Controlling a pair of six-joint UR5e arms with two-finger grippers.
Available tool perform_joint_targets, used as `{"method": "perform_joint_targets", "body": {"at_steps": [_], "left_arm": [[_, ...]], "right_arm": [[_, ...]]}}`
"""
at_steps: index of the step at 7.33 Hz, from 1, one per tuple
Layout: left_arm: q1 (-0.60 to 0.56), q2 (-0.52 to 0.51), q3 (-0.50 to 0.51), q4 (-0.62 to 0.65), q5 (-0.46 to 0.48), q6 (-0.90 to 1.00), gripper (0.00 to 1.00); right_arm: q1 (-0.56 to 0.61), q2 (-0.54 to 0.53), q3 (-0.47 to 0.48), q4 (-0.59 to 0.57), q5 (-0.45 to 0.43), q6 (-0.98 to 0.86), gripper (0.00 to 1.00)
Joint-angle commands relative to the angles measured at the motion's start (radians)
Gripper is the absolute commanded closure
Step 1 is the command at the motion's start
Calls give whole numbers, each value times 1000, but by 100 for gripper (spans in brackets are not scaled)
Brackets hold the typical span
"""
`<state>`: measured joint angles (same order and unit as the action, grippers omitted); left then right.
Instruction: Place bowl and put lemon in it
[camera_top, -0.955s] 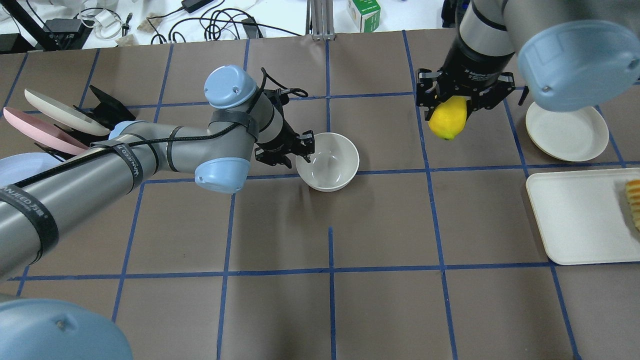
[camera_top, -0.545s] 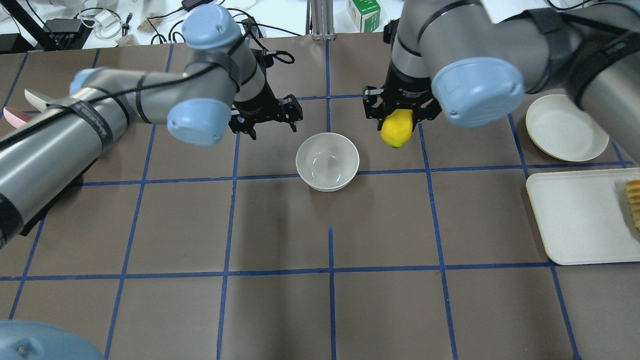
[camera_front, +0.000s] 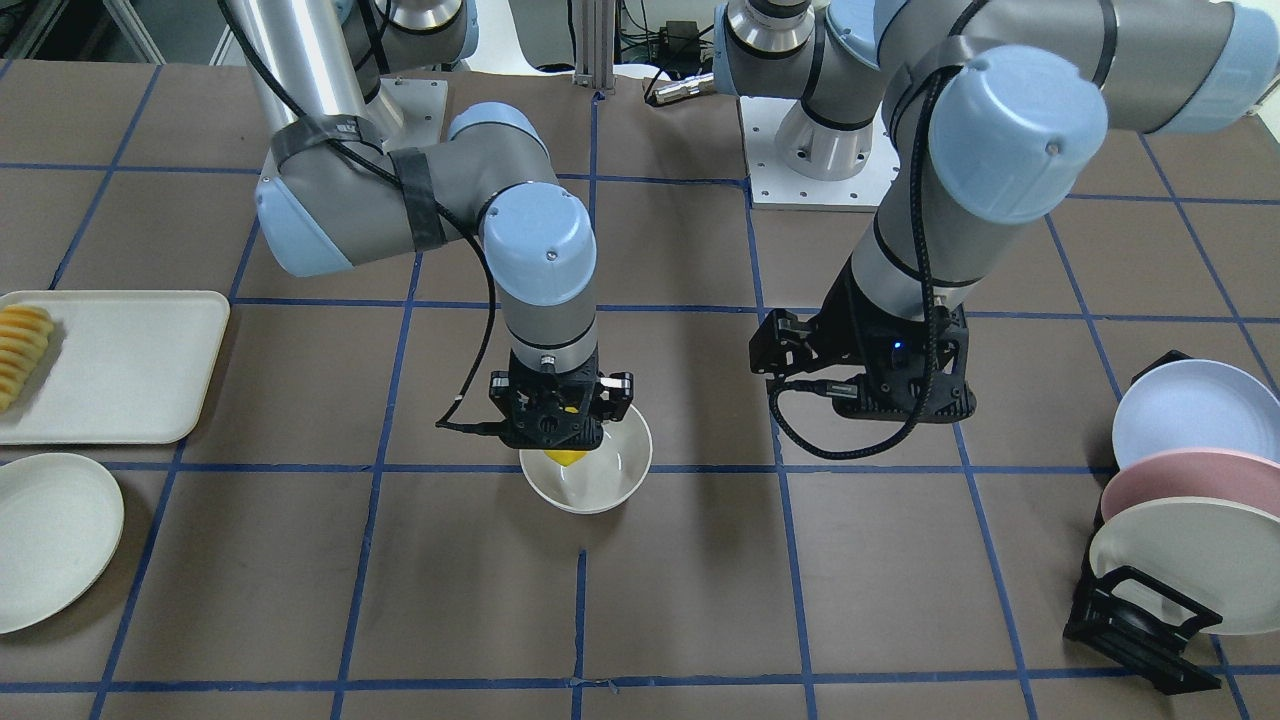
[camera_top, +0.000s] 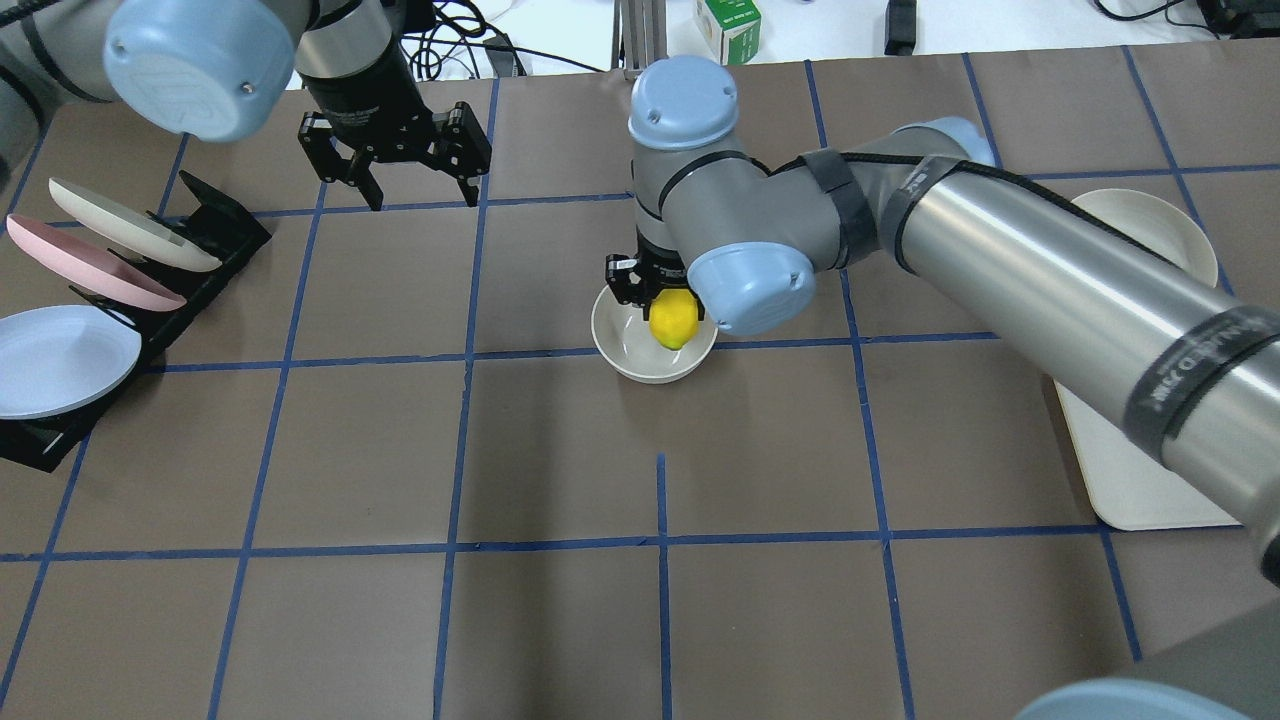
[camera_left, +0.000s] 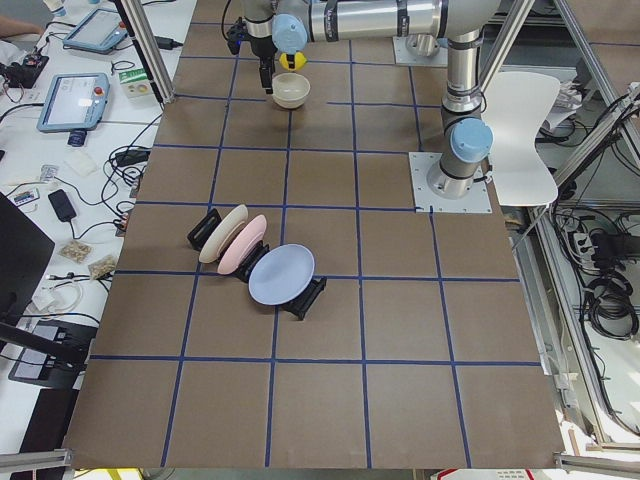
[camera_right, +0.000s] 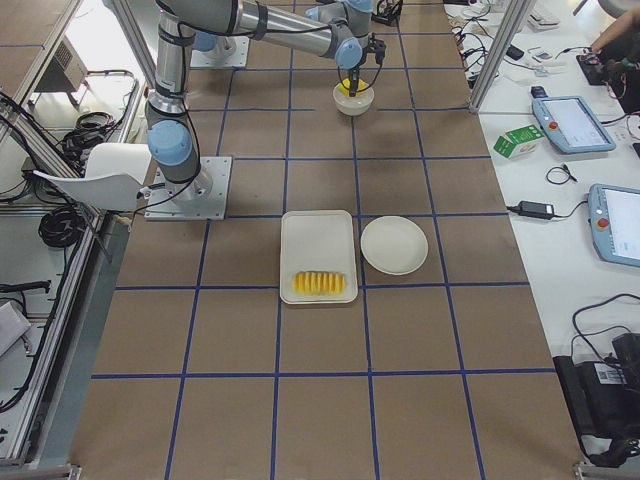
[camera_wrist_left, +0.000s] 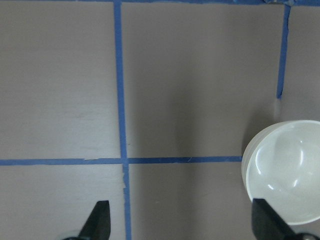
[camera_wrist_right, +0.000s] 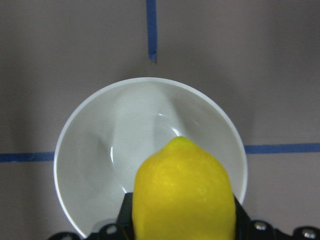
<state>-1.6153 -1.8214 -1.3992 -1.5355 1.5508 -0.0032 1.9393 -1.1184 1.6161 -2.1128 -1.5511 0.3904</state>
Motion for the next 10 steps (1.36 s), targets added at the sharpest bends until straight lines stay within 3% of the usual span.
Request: {"method": "perform_joint_targets", "body": {"at_steps": [1,2,3,4,5,7,10], "left_arm": [[5,72,-3,-72,28,22,0],[3,92,-21,-68,22,11,0],[11,111,-33,-54,11,12,0],[12,122,-46,-51,11,26,0],[17,132,-58,-49,15,25,0],[73,154,-66,-60,28,25,0],[83,191,-101,-63,28,25,0]], "right_arm": [[24,81,4,-96,-3,5,74],[26,88,4,-96,-24,2,71],[26,92,4,-98,-26,4,41],[26,91,4,-98,-27,-2,0],[23,82,-11,-92,-36,-10,0],[7,-36,-7,-67,-63,-8,0],[-104,-301,-12,168,-58,-27,0]]}}
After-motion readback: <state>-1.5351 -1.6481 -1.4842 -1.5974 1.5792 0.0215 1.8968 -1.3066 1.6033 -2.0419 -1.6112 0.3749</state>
